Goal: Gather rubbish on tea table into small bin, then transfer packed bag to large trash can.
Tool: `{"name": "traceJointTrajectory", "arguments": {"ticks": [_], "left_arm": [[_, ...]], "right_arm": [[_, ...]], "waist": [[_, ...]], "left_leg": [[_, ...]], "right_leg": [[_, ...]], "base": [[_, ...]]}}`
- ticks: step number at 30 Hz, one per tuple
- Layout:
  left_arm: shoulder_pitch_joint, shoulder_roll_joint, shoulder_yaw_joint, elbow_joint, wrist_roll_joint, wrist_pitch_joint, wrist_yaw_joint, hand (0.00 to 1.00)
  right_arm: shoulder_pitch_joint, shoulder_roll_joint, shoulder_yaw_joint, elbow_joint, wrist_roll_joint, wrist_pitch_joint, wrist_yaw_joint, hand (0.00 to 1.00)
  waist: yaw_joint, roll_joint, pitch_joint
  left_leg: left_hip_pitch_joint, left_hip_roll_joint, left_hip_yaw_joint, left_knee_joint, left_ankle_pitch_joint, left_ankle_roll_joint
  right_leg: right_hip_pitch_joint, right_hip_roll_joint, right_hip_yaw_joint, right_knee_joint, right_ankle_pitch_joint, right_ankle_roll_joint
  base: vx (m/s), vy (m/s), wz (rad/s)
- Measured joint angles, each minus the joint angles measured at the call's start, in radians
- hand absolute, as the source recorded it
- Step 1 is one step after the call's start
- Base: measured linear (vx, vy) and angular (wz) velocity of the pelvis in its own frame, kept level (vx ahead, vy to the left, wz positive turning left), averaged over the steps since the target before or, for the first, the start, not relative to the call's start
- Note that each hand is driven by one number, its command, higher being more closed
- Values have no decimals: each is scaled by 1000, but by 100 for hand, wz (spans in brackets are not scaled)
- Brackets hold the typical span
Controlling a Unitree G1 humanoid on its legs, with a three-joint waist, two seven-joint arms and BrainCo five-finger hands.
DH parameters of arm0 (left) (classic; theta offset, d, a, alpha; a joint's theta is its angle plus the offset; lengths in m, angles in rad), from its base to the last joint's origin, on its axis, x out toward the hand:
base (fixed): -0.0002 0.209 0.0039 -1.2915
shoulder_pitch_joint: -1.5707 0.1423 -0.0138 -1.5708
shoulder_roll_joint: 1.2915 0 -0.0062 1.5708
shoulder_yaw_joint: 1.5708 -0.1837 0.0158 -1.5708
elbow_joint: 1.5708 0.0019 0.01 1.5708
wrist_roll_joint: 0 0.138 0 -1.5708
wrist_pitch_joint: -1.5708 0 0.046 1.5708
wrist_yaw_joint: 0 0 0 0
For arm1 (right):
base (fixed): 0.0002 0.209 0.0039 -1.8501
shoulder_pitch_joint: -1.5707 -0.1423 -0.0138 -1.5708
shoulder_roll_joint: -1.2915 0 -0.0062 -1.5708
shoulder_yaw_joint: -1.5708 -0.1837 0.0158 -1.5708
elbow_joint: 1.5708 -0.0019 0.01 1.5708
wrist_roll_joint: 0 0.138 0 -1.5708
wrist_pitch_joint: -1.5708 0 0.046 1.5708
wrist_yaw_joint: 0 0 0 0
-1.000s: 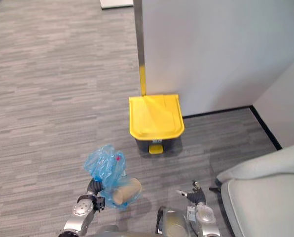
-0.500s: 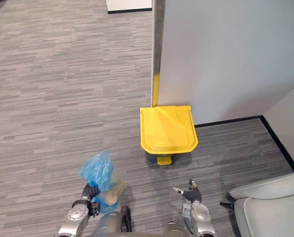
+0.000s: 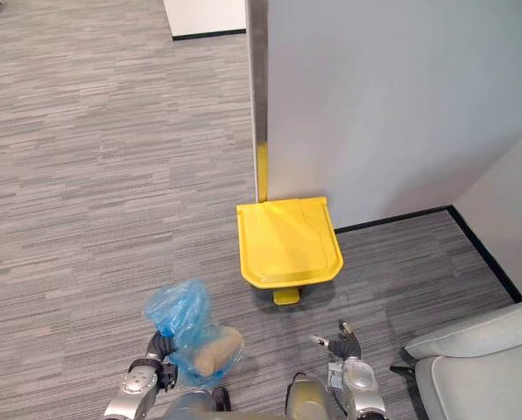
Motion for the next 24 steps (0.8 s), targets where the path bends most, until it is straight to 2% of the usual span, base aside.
{"name": "traceJointTrajectory", "arguments": {"ticks": [4, 13, 18, 24], "left_arm": [[-5, -4, 8, 8, 0, 0, 0, 100], [3, 8, 18, 28, 0, 0, 2, 100], [13, 9, 16, 64, 1, 0, 1, 100], [20, 8, 12, 64, 1, 0, 1, 100]], "right_arm": [[14, 0, -5, 19, 1, 0, 0, 0], [15, -4, -26, 29, 6, 0, -1, 0], [19, -4, -26, 29, 6, -1, -1, 0], [19, -4, -25, 65, 6, -1, -1, 0]], "waist": [[-2, 2, -1], [1, 7, -7], [0, 15, -28], [1, 14, -38]], "left_leg": [[34, 18, -14, -13, -5, -9], [35, -6, -27, -20, -5, -8], [32, -13, -34, -24, -1, -2], [35, -20, -43, -88, 40, 5]], "right_leg": [[80, 20, -26, -85, 24, 0], [166, 12, -38, -263, 115, 28], [174, 14, -42, -290, 134, 26], [162, 17, -42, -321, 170, 19]], "base": [[92, -20, 8], [13, 58, 3], [-43, 22, 0], [-81, -19, 1]]}}
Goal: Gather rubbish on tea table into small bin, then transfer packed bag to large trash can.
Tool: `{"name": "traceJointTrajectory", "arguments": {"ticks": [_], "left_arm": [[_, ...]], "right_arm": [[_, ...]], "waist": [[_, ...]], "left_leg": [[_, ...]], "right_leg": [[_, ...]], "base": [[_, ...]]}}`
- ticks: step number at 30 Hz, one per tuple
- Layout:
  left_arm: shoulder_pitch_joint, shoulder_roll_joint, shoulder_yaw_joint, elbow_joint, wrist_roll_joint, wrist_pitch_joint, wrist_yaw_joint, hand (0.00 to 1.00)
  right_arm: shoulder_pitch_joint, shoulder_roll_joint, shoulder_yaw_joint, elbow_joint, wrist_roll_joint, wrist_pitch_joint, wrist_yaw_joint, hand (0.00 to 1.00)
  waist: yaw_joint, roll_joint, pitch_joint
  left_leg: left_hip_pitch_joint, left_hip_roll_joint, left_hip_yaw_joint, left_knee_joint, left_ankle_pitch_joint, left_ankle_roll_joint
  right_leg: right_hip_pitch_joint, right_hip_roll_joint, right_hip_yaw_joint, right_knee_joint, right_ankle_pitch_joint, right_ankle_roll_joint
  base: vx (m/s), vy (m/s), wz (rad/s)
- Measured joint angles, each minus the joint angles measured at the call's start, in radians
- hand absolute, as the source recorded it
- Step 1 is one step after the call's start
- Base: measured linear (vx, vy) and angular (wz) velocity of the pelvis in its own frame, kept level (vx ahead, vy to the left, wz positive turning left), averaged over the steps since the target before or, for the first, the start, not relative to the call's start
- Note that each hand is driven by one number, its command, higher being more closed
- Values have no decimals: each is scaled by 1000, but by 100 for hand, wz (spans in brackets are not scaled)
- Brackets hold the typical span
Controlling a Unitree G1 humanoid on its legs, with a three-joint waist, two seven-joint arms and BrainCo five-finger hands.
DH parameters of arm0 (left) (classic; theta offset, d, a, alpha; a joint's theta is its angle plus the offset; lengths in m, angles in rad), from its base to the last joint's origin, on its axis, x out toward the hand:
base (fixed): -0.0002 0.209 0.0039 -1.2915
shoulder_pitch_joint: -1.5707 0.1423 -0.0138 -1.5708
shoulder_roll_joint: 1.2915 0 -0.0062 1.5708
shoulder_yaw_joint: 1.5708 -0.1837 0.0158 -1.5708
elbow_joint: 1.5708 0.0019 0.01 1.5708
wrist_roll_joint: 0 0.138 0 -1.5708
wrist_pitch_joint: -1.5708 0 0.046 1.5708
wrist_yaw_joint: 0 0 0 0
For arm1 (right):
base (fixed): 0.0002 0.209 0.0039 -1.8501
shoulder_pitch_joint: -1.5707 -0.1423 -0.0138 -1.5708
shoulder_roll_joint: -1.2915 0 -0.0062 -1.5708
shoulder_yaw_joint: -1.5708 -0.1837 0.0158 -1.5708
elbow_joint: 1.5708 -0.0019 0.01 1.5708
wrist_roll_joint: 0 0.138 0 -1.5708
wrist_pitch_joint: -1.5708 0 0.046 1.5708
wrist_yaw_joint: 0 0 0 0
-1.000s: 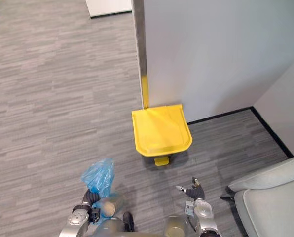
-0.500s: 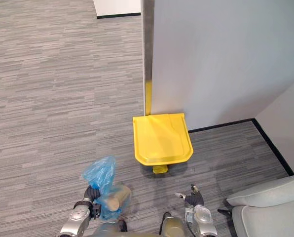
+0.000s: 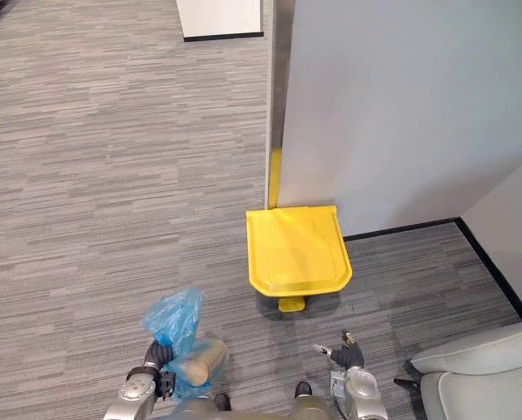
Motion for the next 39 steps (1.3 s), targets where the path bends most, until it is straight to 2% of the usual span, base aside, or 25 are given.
{"name": "traceJointTrajectory", "arguments": {"ticks": [6, 8, 11, 12, 13, 14, 15, 17, 19, 20, 21, 22, 24, 25, 26, 27, 28, 29, 31, 34, 39], "left_arm": [[13, 0, 2, 0, 0, 0, 0, 100], [13, 0, 8, -1, -1, 1, 0, 100], [23, 2, 8, -1, -1, 1, 0, 100], [24, 2, 9, -2, -1, 2, 1, 100], [15, 1, 9, -3, -2, 3, 2, 100], [14, 2, 9, -5, -2, 3, 3, 100], [-4, 7, 10, -7, -3, 3, 5, 100], [-14, 19, 10, -7, -3, 3, 7, 100], [-22, 20, 13, -10, -4, 3, 12, 100], [-28, 20, 30, -11, -4, 3, 16, 100], [-49, -5, 39, -11, -5, 4, 25, 100], [-59, -11, 38, -12, -5, 3, 24, 100], [-79, -1, 21, -37, -2, 3, 24, 100], [-78, 1, 13, -52, -2, 3, 24, 100], [-71, 4, -5, -87, -2, -1, 22, 100], [-61, -1, -12, -108, -2, -9, 22, 100], [-46, -8, -13, -129, -3, -13, 22, 100], [-47, -8, -12, -132, -5, -17, 23, 100], [-45, -14, -13, -143, -8, -18, 20, 100], [-55, -26, -15, -210, -10, -30, 17, 100], [-33, -3, -20, -224, -20, -30, -1, 100]], "right_arm": [[-17, -1, 5, -1, -1, 0, -1, 0], [-36, -3, 4, -7, -1, 0, -4, 0], [-36, -6, 1, -7, -1, 3, -6, 0], [-37, -5, -3, -8, 0, 3, -7, 0], [-41, -5, -6, -9, 4, 2, -7, 0], [-38, -3, -5, -8, 6, 2, -7, 0], [-40, 3, -5, -10, 9, 3, -4, 0], [-40, 6, -10, -19, 15, 3, -4, 0], [-40, 6, -12, -51, 26, 4, -9, 0], [-37, 2, -16, -60, 26, 5, -10, 0], [-30, -9, -40, -82, 26, 5, -13, 0], [-33, -9, -54, -98, 26, 5, -20, 0], [2, 7, -101, -166, 36, 3, -24, 0], [24, 9, -116, -174, 36, 3, -24, 0], [67, 10, -144, -176, 50, 5, -23, 0], [92, 10, -168, -176, 65, 7, -24, 0], [111, 9, -188, -174, 82, 9, -24, 0], [100, 13, -195, -174, 101, 9, -24, 0], [75, 22, -199, -181, 140, 7, -22, 0], [58, 33, -196, -210, 167, -2, -22, 0], [36, 43, -145, -207, 181, -2, -22, 0]], "waist": [[3, -4, -12], [2, -6, -11], [3, -13, -4], [1, -18, 1], [1, -14, 20], [-1, -2, 25], [2, -8, 46], [3, -23, 58], [-2, -32, 88], [-1, -36, 99], [5, -9, 108], [7, 8, 113], [-3, 5, 122], [-4, 2, 122], [-4, -5, 117], [-7, -3, 111], [-9, 14, 100], [-9, 19, 97], [-26, 26, 93], [-27, 26, 93], [-20, 27, 78]], "left_leg": [[-23, -2, 32, 10, -7, 5], [-81, 0, 36, 82, -55, 10], [-88, -3, 32, 175, -116, 19], [-72, -5, 20, 193, -149, 39], [-49, -9, 10, 196, -158, 52], [-46, -4, 1, 201, -165, 58], [-34, 4, -17, 231, -195, 65], [-23, 6, -19, 253, -221, 60], [9, 21, -17, 304, -278, 35], [21, 27, -22, 330, -308, 15], [35, 59, -34, 352, -337, -18], [38, 75, -34, 347, -341, -25], [88, 67, -58, 300, -331, -42], [109, 65, -70, 296, -331, -42], [139, 61, -99, 297, -331, -43], [151, 66, -125, 301, -330, -44], [139, 91, -140, 319, -325, -55], [119, 108, -140, 331, -301, -95], [94, 140, -140, 328, -272, -123], [82, 158, -138, 314, -266, -129], [39, 148, -130, 321, -266, -129]], "right_leg": [[-49, -2, 36, 7, 11, 3], [-121, -8, 57, 109, -41, 12], [-156, -29, 67, 256, -115, 28], [-160, -50, 62, 334, -141, 40], [-237, -60, 45, 493, -148, 42], [-259, -54, 43, 522, -163, 48], [-313, -43, 21, 487, -164, 32], [-354, -37, 8, 430, -145, 23], [-381, -23, -38, 229, -43, 29], [-381, -14, -36, 205, 5, 13], [-383, 12, -38, 250, 9, 6], [-392, 23, -38, 281, -16, 7], [-441, 5, -20, 471, -118, -14], [-441, -3, -18, 519, -145, -16], [-438, -11, -14, 611, -210, -26], [-432, -23, -32, 650, -255, -33], [-432, -16, -58, 665, -278, -47], [-436, -3, -70, 658, -284, -50], [-432, 19, -94, 628, -281, -58], [-433, 29, -110, 608, -281, -70], [-454, 13, -114, 584, -258, -83]], "base": [[-87, 7, -20], [-35, 26, -15], [14, 44, 4], [74, 33, 13], [74, 28, 20], [144, 22, 27], [142, -2, 27], [176, -54, 18], [272, -138, 18], [410, -177, 10], [360, -138, -2], [462, -156, 4], [377, -136, 37], [394, -161, 71], [334, -142, 68], [498, -196, 61], [478, -192, 24], [386, -154, 6], [282, -138, 5], [197, -75, 7], [-14, 19, 12]]}}
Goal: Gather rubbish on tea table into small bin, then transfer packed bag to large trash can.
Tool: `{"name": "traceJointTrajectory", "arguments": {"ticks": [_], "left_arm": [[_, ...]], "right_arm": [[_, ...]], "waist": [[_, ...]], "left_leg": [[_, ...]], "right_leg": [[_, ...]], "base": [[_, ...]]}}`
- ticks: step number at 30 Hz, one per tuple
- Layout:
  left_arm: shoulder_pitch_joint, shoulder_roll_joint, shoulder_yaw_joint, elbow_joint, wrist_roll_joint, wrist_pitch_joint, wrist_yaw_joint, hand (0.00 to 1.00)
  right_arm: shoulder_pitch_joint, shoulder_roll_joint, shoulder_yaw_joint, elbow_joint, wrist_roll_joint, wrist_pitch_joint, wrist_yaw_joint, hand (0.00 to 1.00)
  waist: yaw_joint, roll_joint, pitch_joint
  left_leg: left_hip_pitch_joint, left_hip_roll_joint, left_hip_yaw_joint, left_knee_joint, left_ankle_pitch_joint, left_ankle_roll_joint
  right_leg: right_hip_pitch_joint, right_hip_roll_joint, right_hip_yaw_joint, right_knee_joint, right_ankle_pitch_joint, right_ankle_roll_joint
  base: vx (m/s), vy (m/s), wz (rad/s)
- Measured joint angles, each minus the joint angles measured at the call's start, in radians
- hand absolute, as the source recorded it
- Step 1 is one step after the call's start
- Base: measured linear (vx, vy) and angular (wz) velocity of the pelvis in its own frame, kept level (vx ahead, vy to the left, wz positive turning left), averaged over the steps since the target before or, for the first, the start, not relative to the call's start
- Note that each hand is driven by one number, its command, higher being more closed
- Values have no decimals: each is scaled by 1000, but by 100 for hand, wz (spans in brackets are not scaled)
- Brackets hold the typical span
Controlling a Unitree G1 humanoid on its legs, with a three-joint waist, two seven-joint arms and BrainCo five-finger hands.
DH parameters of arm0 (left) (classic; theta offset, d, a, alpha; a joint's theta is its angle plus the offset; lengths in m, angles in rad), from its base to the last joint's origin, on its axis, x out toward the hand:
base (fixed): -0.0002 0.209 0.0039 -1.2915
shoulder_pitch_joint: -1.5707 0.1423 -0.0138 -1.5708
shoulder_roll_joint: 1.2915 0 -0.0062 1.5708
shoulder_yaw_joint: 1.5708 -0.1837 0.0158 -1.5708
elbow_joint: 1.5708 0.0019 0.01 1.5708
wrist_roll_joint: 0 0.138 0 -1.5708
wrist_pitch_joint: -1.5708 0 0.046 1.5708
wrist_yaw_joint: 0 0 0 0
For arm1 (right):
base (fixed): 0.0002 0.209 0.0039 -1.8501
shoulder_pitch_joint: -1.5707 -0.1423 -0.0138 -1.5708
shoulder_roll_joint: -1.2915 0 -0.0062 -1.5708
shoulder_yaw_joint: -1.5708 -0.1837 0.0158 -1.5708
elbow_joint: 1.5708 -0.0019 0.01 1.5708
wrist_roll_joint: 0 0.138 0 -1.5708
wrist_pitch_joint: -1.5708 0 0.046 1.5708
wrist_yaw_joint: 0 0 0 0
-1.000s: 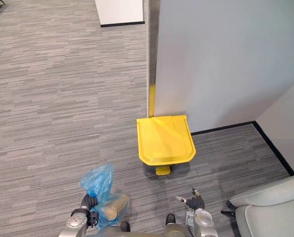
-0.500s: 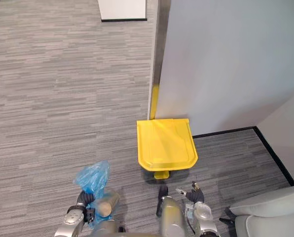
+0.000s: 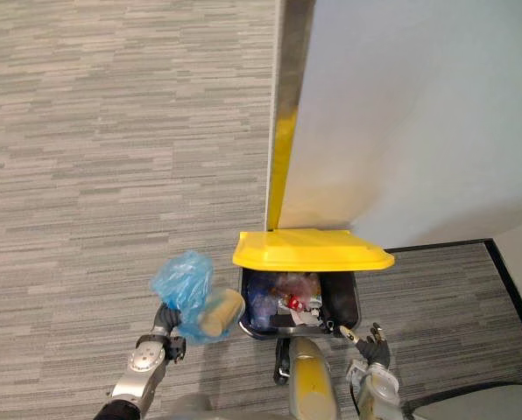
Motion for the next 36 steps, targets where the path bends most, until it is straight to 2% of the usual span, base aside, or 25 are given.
{"name": "traceJointTrajectory", "arguments": {"ticks": [3, 7, 11, 13, 14, 17, 20, 21, 22, 23, 24, 26, 28, 29, 30, 31, 32, 33, 34, 35, 36], "left_arm": [[21, 17, -3, 0, 0, 1, -3, 100], [31, 20, -11, 10, 0, 1, -8, 100], [36, 40, -15, 4, 0, -1, -22, 100], [45, 53, -16, -22, -1, -8, -22, 100], [51, 55, -19, -33, -2, -21, -23, 100], [62, 61, -24, -68, -10, -35, -25, 100], [82, 76, -36, -111, -47, -59, -36, 100], [80, 83, -50, -113, -60, -68, -42, 100], [72, 86, -62, -114, -69, -71, -45, 100], [64, 86, -64, -115, -74, -73, -45, 100], [50, 92, -72, -120, -83, -77, -45, 100], [34, 100, -86, -124, -92, -77, -44, 100], [30, 105, -101, -140, -99, -78, -45, 100], [30, 107, -103, -140, -101, -78, -45, 100], [28, 102, -114, -150, -112, -83, -46, 100], [19, 106, -117, -159, -114, -91, -48, 100], [14, 124, -103, -165, -120, -98, -45, 100], [18, 118, -101, -170, -130, -95, -43, 100], [35, 120, -116, -175, -131, -95, -48, 100], [42, 120, -132, -175, -132, -94, -50, 100], [44, 119, -136, -177, -132, -94, -52, 100]], "right_arm": [[-36, 1, 54, 2, 1, 0, 5, 0], [-89, -27, 142, 4, -11, 0, 16, 0], [-204, -86, 228, -1, -45, 0, 18, 0], [-283, -131, 263, -15, -79, -1, 15, 0], [-336, -170, 282, -33, -99, -8, 14, 0], [-415, -225, 321, -35, -121, -20, 7, 0], [-485, -293, 352, -24, -160, -18, -1, 0], [-514, -322, 360, -22, -166, -18, -1, 0], [-551, -363, 387, -11, -175, -18, -2, 0], [-572, -381, 396, -3, -180, -18, -1, 0], [-623, -412, 415, 14, -186, -18, -3, 0], [-678, -444, 429, 24, -189, -18, -3, 0], [-738, -468, 430, 38, -195, -20, -3, 0], [-754, -473, 432, 38, -195, -20, -4, 0], [-779, -505, 460, 36, -195, -21, -6, 0], [-783, -524, 461, 33, -195, -24, -8, 0], [-785, -529, 466, 48, -195, -24, -21, 0], [-806, -535, 469, 46, -195, -25, -22, 0], [-833, -537, 469, 44, -196, -28, -21, 0], [-839, -542, 470, 46, -196, -29, -21, 0], [-839, -544, 475, 50, -196, -29, -21, 0]], "waist": [[0, 7, -14], [0, 32, -30], [23, 45, -35], [34, 51, -32], [47, 64, -29], [48, 80, -20], [51, 86, -17], [49, 92, -14], [48, 93, -9], [48, 93, 0], [45, 94, 21], [44, 79, 36], [53, 72, 46], [47, 73, 49], [52, 116, 70], [42, 116, 86], [23, 43, 106], [25, 61, 110], [45, 78, 110], [50, 77, 110], [50, 78, 111]], "left_leg": [[-47, 2, -1, -3, 0, 0], [-87, 12, -22, -37, 0, 0], [-112, 23, -46, -80, 7, -13], [-136, 27, -56, -98, 7, -14], [-152, 30, -72, -116, 6, -14], [-177, 27, -108, -127, 9, -20], [-190, 25, -159, -131, 17, -45], [-221, 21, -157, -71, 17, -47], [-259, 12, -142, -12, 15, -46], [-265, 17, -140, -8, 16, -38], [-268, 33, -143, -30, 8, -44], [-267, 24, -159, -74, 18, -63], [-302, -27, -163, 72, 4, -43], [-307, -56, -164, 127, -6, -20], [-288, -39, -150, 102, -30, 51], [-276, -30, -159, 91, -72, 7], [-273, -69, -142, 105, -65, -4], [-285, -54, -159, 124, -64, -27], [-309, -41, -169, 134, -65, -25], [-315, -41, -168, 134, -70, -15], [-315, -42, -170, 128, -68, -9]], "right_leg": [[-40, 2, -1, -14, 24, -4], [-82, 6, -19, -21, 44, -9], [-117, 9, -30, -24, 70, -8], [-140, 10, -36, -27, 90, 7], [-153, 12, -44, -42, 111, 19], [-155, 23, -56, -82, 119, 26], [-152, 39, -58, -104, 122, 12], [-152, 38, -76, -113, 124, 8], [-152, 39, -92, -125, 137, -8], [-152, 43, -94, -126, 138, -7], [-153, 54, -93, -139, 141, -3], [-148, 73, -91, -209, 141, -2], [-143, 81, -102, -271, 145, 6], [-137, 83, -108, -288, 150, 29], [-173, 90, -97, -145, 109, 33], [-211, 86, -12, 9, 123, -48], [-183, 35, 110, 35, 125, -45], [-187, 46, 73, 7, 123, -38], [-187, 60, 22, -54, 158, -40], [-187, 63, -7, -89, 192, -58], [-186, 63, -11, -90, 195, -59]], "base": [[-52, -14, 4], [-60, -68, 12], [-89, -86, 13], [-155, -94, 17], [-175, -91, 14], [-177, -94, 26], [-116, -131, 24], [-130, -50, -1], [-148, -28, -5], [-206, -69, -1], [-164, -100, 5], [-120, -108, 3], [-146, -100, -14], [-162, -90, -13], [-102, -50, 13], [-67, -86, 66], [-61, -140, 66], [-43, -170, 26], [-3, -113, -29], [21, -53, -19], [9, -52, 3]]}}
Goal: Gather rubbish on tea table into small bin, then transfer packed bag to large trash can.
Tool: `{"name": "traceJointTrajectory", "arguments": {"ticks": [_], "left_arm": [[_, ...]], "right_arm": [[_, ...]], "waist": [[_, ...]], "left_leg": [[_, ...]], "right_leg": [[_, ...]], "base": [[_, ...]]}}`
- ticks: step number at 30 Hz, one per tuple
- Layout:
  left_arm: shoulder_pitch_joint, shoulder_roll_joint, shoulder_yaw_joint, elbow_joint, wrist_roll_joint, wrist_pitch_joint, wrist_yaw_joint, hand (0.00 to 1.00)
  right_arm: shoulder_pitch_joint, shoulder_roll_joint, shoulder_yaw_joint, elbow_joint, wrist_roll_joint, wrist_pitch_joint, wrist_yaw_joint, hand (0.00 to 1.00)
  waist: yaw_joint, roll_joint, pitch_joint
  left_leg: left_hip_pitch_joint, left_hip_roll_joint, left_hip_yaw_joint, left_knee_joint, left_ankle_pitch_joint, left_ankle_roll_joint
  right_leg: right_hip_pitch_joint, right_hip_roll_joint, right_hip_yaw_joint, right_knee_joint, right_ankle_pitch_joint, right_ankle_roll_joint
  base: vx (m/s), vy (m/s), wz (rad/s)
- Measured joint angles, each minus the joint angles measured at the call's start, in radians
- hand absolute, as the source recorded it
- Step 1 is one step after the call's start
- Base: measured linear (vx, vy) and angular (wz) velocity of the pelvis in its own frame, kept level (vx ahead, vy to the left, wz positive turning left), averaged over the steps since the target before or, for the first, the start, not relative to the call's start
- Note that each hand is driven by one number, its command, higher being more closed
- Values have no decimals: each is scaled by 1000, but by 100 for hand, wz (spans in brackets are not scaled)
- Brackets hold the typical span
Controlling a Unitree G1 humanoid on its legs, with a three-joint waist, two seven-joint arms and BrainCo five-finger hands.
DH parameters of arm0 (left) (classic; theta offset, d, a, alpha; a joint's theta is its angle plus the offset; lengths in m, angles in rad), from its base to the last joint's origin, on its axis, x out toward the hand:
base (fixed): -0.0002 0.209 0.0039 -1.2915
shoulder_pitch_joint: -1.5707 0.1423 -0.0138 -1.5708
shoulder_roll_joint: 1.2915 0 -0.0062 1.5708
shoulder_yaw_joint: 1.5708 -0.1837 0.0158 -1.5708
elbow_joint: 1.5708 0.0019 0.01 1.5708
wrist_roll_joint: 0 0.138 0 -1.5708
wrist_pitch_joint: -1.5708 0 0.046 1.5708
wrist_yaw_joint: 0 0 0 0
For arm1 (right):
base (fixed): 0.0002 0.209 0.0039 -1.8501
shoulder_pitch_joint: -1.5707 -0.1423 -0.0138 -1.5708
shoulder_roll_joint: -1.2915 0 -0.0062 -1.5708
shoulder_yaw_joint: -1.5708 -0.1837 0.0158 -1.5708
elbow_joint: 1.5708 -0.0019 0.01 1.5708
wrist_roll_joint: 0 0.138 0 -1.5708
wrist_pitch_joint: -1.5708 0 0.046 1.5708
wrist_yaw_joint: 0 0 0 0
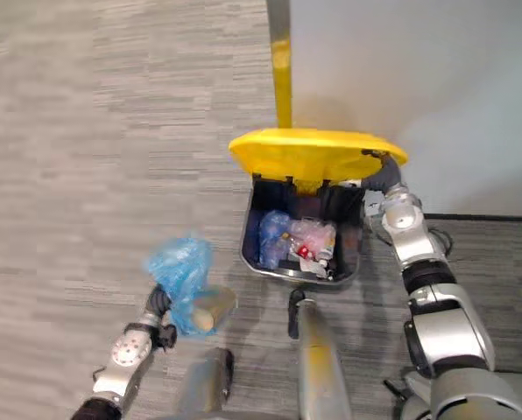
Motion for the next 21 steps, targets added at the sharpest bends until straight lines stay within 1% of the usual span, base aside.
{"name": "traceJointTrajectory", "arguments": {"ticks": [1, 2, 4, 7, 8, 9, 11, 12, 13, 15, 17, 21], "left_arm": [[0, -2, -1, -3, 0, 0, -7, 100], [0, -2, -1, -7, -5, 0, -15, 100], [2, 5, 1, -34, -8, -1, -15, 100], [-9, 6, -3, -71, -23, -4, -17, 100], [-20, 5, -5, -68, -29, -3, -17, 100], [-64, 3, -17, -48, -29, -3, -9, 100], [-168, -13, -35, 10, -24, 10, 19, 100], [-222, -22, -36, 16, -22, 24, 39, 100], [-262, -31, -37, 15, -21, 27, 56, 100], [-305, -39, -37, -5, -21, 26, 68, 100], [-324, -40, -37, -28, -25, 26, 81, 100], [-330, -39, -52, -94, -27, 22, 90, 100]], "right_arm": [[0, -4, 16, 3, 0, 0, 0, 0], [0, -3, 36, 3, 0, 0, 2, 0], [0, -5, 56, 4, -2, 0, 3, 0], [-1, -10, 63, 4, -9, 0, 3, 0], [-1, -10, 64, 4, -9, 0, 3, 0], [-2, -5, 64, 4, -12, 0, 4, 0], [-8, 12, 69, 4, -22, 1, 4, 0], [-22, 34, 72, 4, -31, 2, 4, 0], [-28, 44, 73, 0, -31, 2, 4, 0], [-35, 44, 73, 0, -31, 6, 3, 0], [-50, 44, 73, 0, -31, 11, 3, 0], [-105, 47, 75, 1, -31, 19, 2, 0]], "waist": [[-1, 0, 1], [-2, 6, 3], [-7, 8, 5], [-2, 7, 5], [-2, 6, 5], [0, 4, 6], [-1, 0, 9], [-3, -10, 15], [-7, -19, 21], [-8, -27, 26], [-7, -28, 26], [-2, -29, 27]], "left_leg": [[7, 1, 0, -6, 1, 0], [16, 3, 0, -14, 3, -3], [20, 11, 2, -30, 11, -11], [26, 13, 0, -60, 28, -16], [27, 13, 0, -68, 32, -17], [30, 13, -1, -80, 42, -20], [26, 15, -6, -82, 43, -20], [25, 15, -3, -82, 47, -21], [17, 15, 0, -83, 51, -21], [16, 14, 1, -83, 52, -22], [16, 14, 3, -85, 56, -21], [29, 14, 7, -99, 56, -21]], "right_leg": [[6, 0, -5, -4, 7, -13], [22, 0, -13, -12, 10, -15], [39, -1, -21, -26, 15, -9], [55, -4, -36, -61, 28, 2], [58, -5, -38, -69, 34, -5], [60, -6, -42, -85, 39, -9], [62, -6, -50, -101, 48, -7], [63, -6, -50, -105, 57, -15], [63, -7, -50, -107, 60, -15], [63, -9, -51, -107, 63, -20], [63, -10, -53, -102, 74, -38], [64, -18, -47, -89, 75, -40]], "base": [[-3, -41, 6], [-12, -33, 3], [-37, -10, 8], [-30, 2, 8], [-17, -5, 12], [4, -14, 13], [3, -7, 5], [-9, 10, -4], [0, 0, 0], [0, 0, 0], [62, 24, 1], [64, 23, 1]]}}
